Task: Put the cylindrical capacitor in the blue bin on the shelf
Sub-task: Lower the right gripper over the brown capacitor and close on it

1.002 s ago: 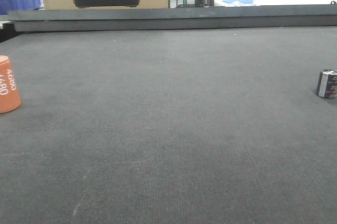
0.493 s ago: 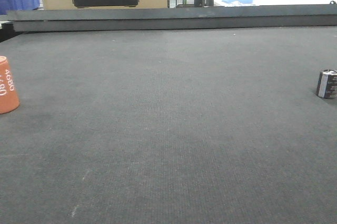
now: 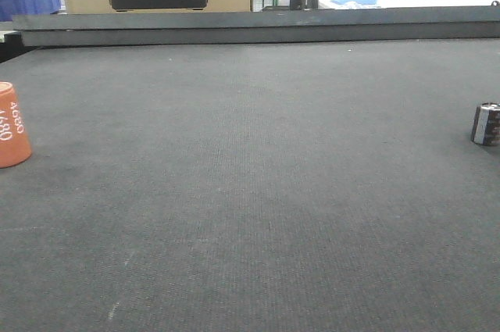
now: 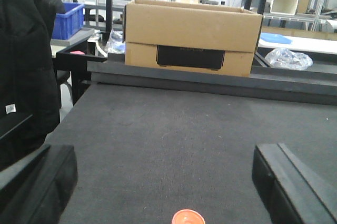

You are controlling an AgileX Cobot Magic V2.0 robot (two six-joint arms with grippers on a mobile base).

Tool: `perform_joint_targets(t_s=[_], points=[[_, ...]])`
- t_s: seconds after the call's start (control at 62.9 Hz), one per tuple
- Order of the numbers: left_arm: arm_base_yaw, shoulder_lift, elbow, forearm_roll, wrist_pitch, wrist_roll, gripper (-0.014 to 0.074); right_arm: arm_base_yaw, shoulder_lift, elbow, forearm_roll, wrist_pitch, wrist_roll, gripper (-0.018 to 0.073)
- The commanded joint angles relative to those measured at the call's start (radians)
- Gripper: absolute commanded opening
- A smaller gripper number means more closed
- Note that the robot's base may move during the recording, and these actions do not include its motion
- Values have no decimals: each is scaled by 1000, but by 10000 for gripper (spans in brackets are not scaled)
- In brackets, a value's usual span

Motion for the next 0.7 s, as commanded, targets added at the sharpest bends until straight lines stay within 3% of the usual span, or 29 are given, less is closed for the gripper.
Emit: perform_joint_targets(t_s=[0.0, 0.175, 0.334, 0.684], points=[[-14, 3, -9, -7, -13, 0, 581, 9, 29, 18, 1, 16, -2, 570], [-25, 5, -9, -7, -13, 0, 581, 38, 124, 190, 1, -168, -2, 570], [-25, 5, -9, -5, -13, 0, 581, 38, 263, 340, 1, -478, -2, 570], [-25, 22, -9, -5, -13, 0, 581, 47, 622, 379, -55, -985, -2, 570]])
